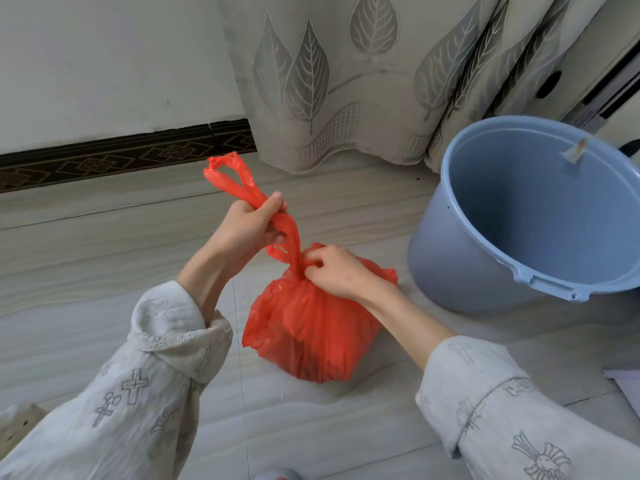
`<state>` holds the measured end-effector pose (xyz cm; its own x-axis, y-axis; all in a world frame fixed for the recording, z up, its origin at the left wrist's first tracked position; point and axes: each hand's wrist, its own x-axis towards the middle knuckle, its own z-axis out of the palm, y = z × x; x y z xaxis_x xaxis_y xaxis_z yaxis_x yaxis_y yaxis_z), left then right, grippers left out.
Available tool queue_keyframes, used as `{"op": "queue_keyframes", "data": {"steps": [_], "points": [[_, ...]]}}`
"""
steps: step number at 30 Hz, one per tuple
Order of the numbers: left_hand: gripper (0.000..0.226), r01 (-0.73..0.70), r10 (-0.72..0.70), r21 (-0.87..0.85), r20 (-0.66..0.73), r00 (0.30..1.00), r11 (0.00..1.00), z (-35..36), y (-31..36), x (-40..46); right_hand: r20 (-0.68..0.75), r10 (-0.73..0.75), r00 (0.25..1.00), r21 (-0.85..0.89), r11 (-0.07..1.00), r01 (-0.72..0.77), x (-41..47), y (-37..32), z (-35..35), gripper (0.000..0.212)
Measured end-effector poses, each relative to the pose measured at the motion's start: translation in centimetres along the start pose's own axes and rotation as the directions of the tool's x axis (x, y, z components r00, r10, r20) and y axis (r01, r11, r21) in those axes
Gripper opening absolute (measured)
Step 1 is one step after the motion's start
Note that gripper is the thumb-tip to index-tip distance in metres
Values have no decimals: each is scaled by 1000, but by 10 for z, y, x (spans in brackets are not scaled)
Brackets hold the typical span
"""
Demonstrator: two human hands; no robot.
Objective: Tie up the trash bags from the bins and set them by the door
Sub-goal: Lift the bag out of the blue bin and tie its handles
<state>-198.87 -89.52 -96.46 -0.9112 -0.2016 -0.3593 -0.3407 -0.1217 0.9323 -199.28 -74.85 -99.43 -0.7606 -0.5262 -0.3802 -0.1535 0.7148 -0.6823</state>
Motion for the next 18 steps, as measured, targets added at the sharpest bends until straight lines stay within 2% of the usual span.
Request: {"op": "queue_keyframes", "data": {"steps": [3,6,9,10,12,14,16,18], "points": [[23,16,-14,-65,30,999,998,9,5,6,69,-9,998,50,999,6,-3,-1,1,23],[19,50,-29,-116,176,984,992,21,6,3,68,-12,998,119,993,3,-1,2,3,27],[24,66,-33,-119,262,964,991,22,4,2,46,-14,999,59,998,12,4,7,8,26],[30,43,-25,-68,239,971,997,18,2,3,58,-22,998,68,997,18,3,8,9,28],[37,-42,20,151,144,989,988,10,-3,0,69,-40,997,171,985,27,0,8,7,33],[32,-83,65,301,70,995,950,3,-18,-6,58,-2,998,255,967,-13,-5,7,1,39],[23,-88,71,388,59,996,917,0,-40,-16,54,35,998,359,932,-52,-5,9,-4,46],[31,-122,95,508,80,992,853,-3,-60,-21,73,74,995,434,896,-98,-3,11,-7,48]]}}
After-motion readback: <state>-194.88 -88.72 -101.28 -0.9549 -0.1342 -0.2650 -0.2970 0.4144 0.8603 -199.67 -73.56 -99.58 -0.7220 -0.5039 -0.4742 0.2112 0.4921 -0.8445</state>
